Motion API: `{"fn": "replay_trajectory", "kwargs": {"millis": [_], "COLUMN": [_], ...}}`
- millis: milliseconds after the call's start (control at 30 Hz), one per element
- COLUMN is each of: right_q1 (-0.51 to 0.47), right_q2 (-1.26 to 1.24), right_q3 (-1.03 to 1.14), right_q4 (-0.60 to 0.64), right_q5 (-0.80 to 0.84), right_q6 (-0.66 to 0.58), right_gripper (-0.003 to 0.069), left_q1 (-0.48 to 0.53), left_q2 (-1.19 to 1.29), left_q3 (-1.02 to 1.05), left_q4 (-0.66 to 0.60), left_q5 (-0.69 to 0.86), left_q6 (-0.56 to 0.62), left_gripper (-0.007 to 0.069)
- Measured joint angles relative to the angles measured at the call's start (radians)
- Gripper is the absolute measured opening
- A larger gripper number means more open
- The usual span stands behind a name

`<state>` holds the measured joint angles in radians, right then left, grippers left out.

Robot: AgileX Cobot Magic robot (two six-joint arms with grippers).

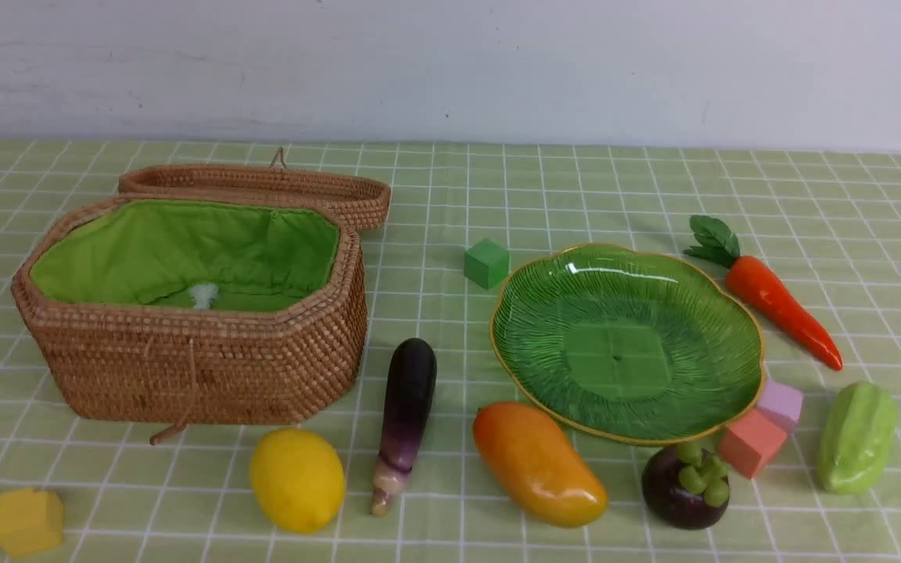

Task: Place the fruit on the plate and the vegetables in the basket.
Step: Grab a lemon with your left arm and place it on the plate on the right

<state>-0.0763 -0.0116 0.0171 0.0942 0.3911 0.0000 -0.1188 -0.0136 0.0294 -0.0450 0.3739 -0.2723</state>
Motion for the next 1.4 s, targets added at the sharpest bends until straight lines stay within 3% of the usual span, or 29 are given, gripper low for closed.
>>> {"fn": "replay_trajectory", "kwargs": {"millis": [900,1000,1167,1333,1400], "right_q1": [0.000,0.000,0.000,0.002,0.020], "right_q2": [0.000,0.000,0.000,0.000,0.000], "right_q3": [0.000,0.000,0.000,0.000,0.000], "right_q4": [0.000,0.000,0.000,0.000,0.000], "right_q5": [0.000,0.000,0.000,0.000,0.000], "right_q6": [0.000,0.000,0.000,0.000,0.000], "right_gripper": [0.0242,0.0242,0.0242,0.0242,0.0242], "left_q1": [0.000,0.000,0.000,0.000,0.000], "left_q2": [0.000,0.000,0.000,0.000,0.000], "left_q3": [0.000,0.000,0.000,0.000,-0.016], "left_q4": [-0.002,-0.071,-0.346,-0.496,-0.524], "left_q5": [-0.007,-0.057,-0.261,-0.438,-0.435], "left_q6": [0.000,-0.036,-0.171,-0.184,-0.183], "left_gripper": [0.0239,0.0239,0.0239,0.0237,0.0213]}}
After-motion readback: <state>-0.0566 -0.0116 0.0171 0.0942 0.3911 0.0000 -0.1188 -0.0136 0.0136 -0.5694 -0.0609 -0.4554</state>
